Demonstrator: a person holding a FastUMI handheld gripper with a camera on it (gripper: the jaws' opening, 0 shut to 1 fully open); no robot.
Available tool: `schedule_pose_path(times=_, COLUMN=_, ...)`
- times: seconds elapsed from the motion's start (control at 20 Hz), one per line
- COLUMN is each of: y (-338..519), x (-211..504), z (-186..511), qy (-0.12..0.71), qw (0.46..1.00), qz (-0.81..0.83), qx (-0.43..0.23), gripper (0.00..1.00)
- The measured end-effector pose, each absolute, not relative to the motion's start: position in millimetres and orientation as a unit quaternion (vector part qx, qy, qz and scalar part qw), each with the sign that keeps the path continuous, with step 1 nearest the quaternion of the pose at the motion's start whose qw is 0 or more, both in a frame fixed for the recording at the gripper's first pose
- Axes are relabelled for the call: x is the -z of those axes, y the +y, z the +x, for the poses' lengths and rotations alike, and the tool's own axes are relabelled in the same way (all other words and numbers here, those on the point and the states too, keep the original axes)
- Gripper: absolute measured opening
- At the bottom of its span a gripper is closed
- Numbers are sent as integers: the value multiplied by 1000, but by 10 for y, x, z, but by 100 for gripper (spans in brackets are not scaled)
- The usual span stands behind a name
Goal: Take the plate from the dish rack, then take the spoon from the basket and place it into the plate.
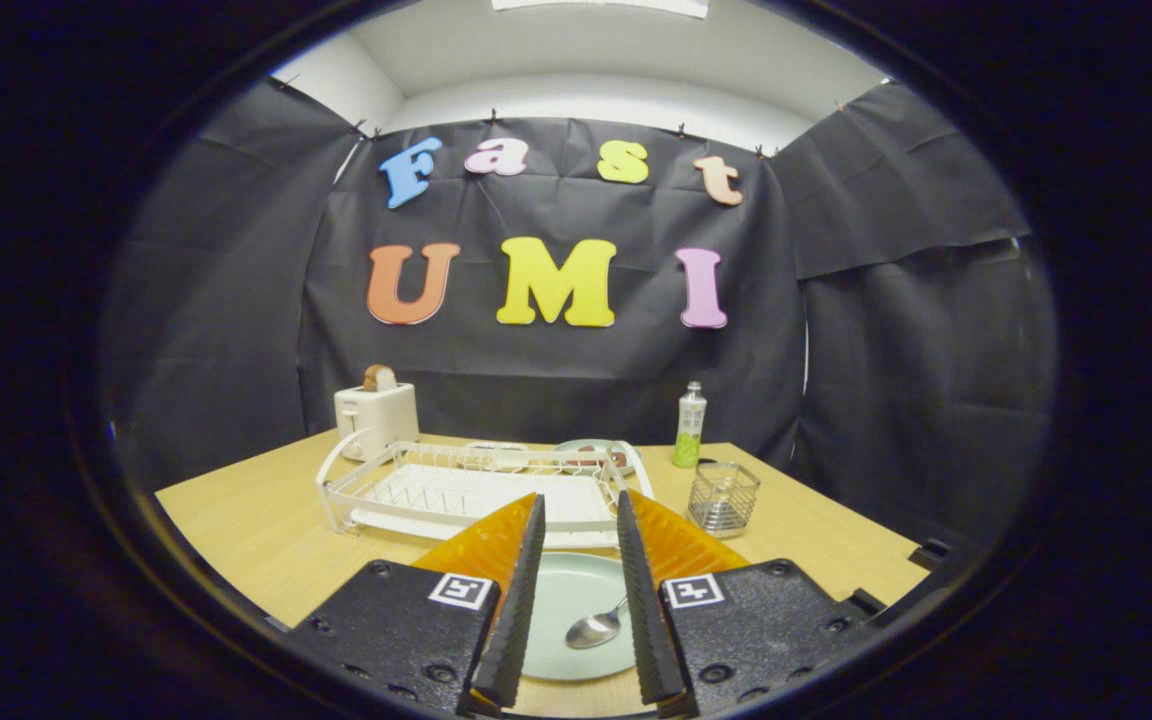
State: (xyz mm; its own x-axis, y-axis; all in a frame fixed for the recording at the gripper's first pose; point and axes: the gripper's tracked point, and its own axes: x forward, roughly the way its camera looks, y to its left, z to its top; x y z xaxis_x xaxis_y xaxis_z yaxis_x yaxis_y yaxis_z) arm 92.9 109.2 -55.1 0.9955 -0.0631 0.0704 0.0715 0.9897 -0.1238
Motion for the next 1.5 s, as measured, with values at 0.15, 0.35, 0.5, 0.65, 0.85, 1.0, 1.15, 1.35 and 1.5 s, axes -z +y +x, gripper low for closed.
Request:
schedule_pose_path(times=0.15, y=1181, x=455, z=796, qy=-49, qw=995, qz=-83, qx=24, gripper=58)
schedule_pose_path(times=0.35, y=1277, x=466, z=652, qy=-39, qw=996, qz=-78, qx=6, gripper=80)
schedule_pose_path(times=0.5, y=1323, x=516, z=601, qy=-15, qw=997, qz=-73, qx=-6, gripper=96)
schedule_pose_path(times=0.65, y=1283, x=420, z=513, qy=-9, qw=999, qz=-52, qx=-12, gripper=100)
schedule_pose_path(times=0.85, y=1149, x=243, z=375, qy=-5, qw=999, qz=-34, qx=-7, gripper=100)
schedule_pose_path(times=1.0, y=1035, x=86, z=239, qy=-17, qw=999, qz=-32, qx=-3, gripper=100)
schedule_pose_path(times=1.15, y=984, x=-15, z=88, qy=-21, qw=999, qz=-33, qx=-8, gripper=100)
schedule_pose_path(times=1.35, y=917, x=-121, z=-61, qy=-33, qw=999, qz=-26, qx=-4, gripper=100)
schedule_pose_path(times=1.5, y=915, x=-127, z=-92, qy=-36, qw=999, qz=-29, qx=-4, gripper=100)
